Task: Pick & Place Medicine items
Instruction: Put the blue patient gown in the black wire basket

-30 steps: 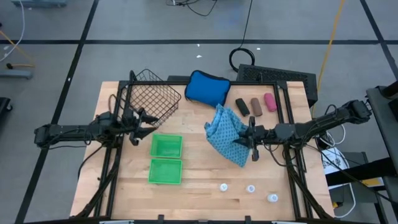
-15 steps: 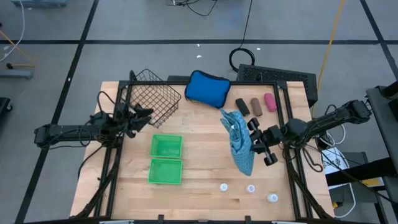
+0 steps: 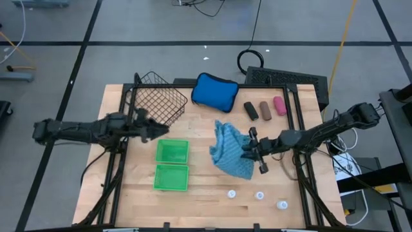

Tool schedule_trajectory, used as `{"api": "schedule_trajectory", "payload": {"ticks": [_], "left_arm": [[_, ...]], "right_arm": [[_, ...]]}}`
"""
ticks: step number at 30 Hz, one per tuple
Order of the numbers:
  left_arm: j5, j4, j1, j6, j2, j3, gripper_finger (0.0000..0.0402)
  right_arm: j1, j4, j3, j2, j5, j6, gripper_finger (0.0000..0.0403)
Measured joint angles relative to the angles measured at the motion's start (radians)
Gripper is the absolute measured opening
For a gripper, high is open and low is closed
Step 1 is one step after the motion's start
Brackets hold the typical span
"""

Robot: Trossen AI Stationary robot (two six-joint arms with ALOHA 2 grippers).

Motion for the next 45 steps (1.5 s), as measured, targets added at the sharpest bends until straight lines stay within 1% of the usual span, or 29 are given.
{"api": "schedule_trajectory", "payload": {"ticks": [2,5,10,13,15,18,20,24,26,30,32,36,41,45], "left_arm": [[-0.022,-0.089,-0.019,0.04,0.112,0.13,0.0283],[0.0,-0.194,-0.026,0.107,0.262,0.312,0.0306],[0.031,-0.32,-0.025,0.122,0.494,0.572,0.0352],[0.037,-0.371,-0.022,0.171,0.609,0.697,0.037],[0.044,-0.37,-0.029,0.212,0.675,0.765,0.0378],[0.042,-0.383,-0.042,0.231,0.758,0.841,0.0384],[0.042,-0.385,-0.047,0.233,0.799,0.872,0.0385],[0.025,-0.39,-0.046,0.226,0.848,0.902,0.0386],[-0.006,-0.392,-0.047,0.226,0.853,0.904,0.0386],[-0.1,-0.423,-0.046,0.232,0.86,0.899,0.0386],[-0.123,-0.425,-0.047,0.241,0.863,0.898,0.0386],[-0.111,-0.379,-0.051,0.279,0.909,0.9,0.0386],[-0.029,-0.266,-0.034,0.275,0.981,0.898,0.0386],[0.013,-0.265,-0.012,0.272,0.992,0.899,0.0383]], "right_arm": [[-0.008,-0.05,0.0,0.017,0.042,-0.027,0.0036],[-0.017,-0.106,0.0,0.036,0.118,-0.093,0.0036],[-0.017,-0.237,0.031,0.071,0.299,-0.252,0.0036],[-0.018,-0.234,0.053,0.086,0.377,-0.339,0.0036],[-0.017,-0.236,0.067,0.088,0.394,-0.388,0.0036],[-0.017,-0.234,0.09,0.088,0.427,-0.45,0.0036],[-0.017,-0.235,0.103,0.088,0.453,-0.479,0.0036],[-0.017,-0.233,0.116,0.088,0.454,-0.507,0.0036],[-0.017,-0.232,0.116,0.088,0.451,-0.507,0.0036],[-0.017,-0.22,0.116,0.088,0.452,-0.508,0.0036],[-0.02,-0.208,0.116,0.088,0.452,-0.51,0.0036],[-0.031,-0.188,0.116,0.088,0.452,-0.526,0.0036],[-0.031,-0.193,0.116,0.088,0.45,-0.518,0.0036],[-0.03,-0.207,0.116,0.088,0.451,-0.502,0.0036]]}}
